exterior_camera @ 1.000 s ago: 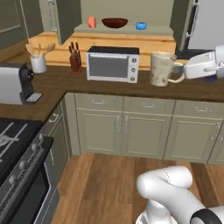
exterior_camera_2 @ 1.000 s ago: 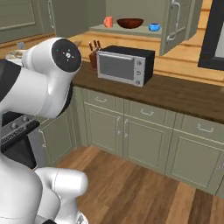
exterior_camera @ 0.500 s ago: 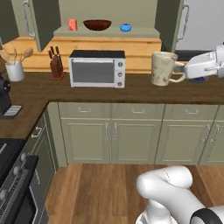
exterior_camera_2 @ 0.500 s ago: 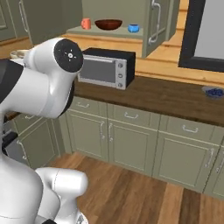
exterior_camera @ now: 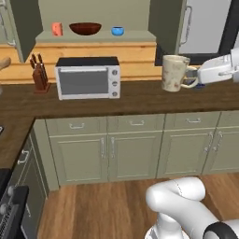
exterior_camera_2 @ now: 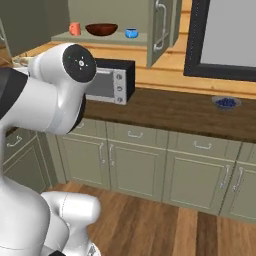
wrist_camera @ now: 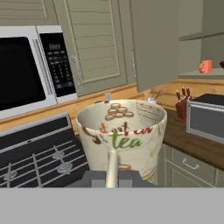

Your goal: Gather all objects into one cabinet and sort the glasses and bowls to opposite sides.

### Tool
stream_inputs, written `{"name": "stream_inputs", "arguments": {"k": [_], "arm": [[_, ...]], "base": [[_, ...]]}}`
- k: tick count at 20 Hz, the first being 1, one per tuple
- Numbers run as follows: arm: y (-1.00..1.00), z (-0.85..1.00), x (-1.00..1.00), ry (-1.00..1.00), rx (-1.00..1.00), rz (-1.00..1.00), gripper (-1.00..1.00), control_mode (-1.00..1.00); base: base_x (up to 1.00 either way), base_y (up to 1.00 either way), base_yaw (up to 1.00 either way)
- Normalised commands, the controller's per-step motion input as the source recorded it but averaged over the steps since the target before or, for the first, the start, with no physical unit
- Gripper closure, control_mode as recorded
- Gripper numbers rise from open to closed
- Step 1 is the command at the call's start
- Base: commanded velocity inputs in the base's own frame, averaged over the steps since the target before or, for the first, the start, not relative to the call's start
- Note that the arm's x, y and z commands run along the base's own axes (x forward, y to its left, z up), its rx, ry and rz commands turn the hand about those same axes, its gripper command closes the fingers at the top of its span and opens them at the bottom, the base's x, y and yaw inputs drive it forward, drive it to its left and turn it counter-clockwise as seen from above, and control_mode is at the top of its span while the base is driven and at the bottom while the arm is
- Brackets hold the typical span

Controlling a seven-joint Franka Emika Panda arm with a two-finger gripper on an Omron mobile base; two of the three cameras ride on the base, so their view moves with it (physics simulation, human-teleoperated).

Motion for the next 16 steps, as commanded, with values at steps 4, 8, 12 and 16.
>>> {"name": "stream_inputs", "arguments": {"k": [4, 8, 12, 16], "arm": [[0.00, 0.00, 0.00, 0.00, 0.00, 0.00, 1.00, 1.00], [0.00, 0.00, 0.00, 0.00, 0.00, 0.00, 1.00, 1.00], [0.00, 0.00, 0.00, 0.00, 0.00, 0.00, 1.00, 1.00], [0.00, 0.00, 0.00, 0.00, 0.00, 0.00, 1.00, 1.00]], "base": [[0.40, 0.36, -0.20], [0.58, 0.31, -0.40], [0.46, 0.53, -0.12], [0.65, 0.33, -0.08]]}}
